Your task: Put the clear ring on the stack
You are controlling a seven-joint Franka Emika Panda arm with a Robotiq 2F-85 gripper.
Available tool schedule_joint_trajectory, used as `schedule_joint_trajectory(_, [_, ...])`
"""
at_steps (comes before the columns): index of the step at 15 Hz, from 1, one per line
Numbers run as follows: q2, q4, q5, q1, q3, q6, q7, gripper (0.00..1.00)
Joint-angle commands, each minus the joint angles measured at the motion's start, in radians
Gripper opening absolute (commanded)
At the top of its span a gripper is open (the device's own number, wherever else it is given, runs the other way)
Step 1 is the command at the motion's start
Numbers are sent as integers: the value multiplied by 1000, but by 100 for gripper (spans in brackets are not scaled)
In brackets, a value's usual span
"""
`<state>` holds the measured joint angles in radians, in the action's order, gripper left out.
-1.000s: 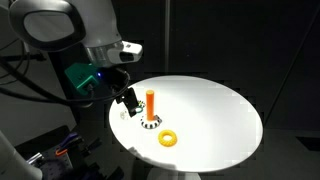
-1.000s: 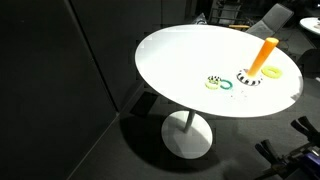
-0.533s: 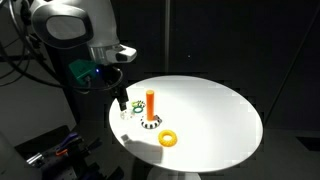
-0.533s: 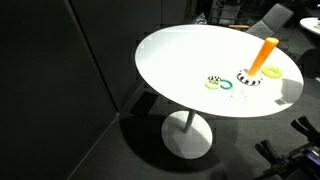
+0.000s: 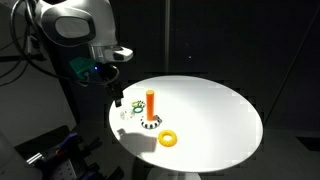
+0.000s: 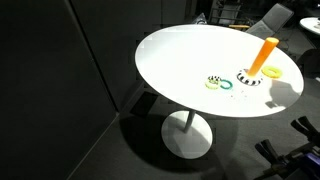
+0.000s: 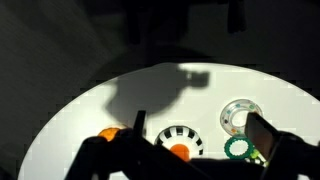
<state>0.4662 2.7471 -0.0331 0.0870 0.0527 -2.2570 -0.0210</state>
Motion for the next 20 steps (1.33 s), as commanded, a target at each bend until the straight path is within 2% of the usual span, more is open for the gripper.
schedule_joint_trajectory(1, [0, -1, 0, 0, 0, 2, 0, 100])
schedule_joint_trajectory(7, [-51, -14, 55, -37, -18, -35, -32, 100])
schedule_joint_trajectory(12, [-150, -31, 98, -84, -70, -109, -92, 100])
schedule_joint_trajectory(17, [-290, -82, 58, -91, -133, -189, -217, 100])
schedule_joint_trajectory(20, [-367, -136, 41, -96, -148, -210, -261, 100])
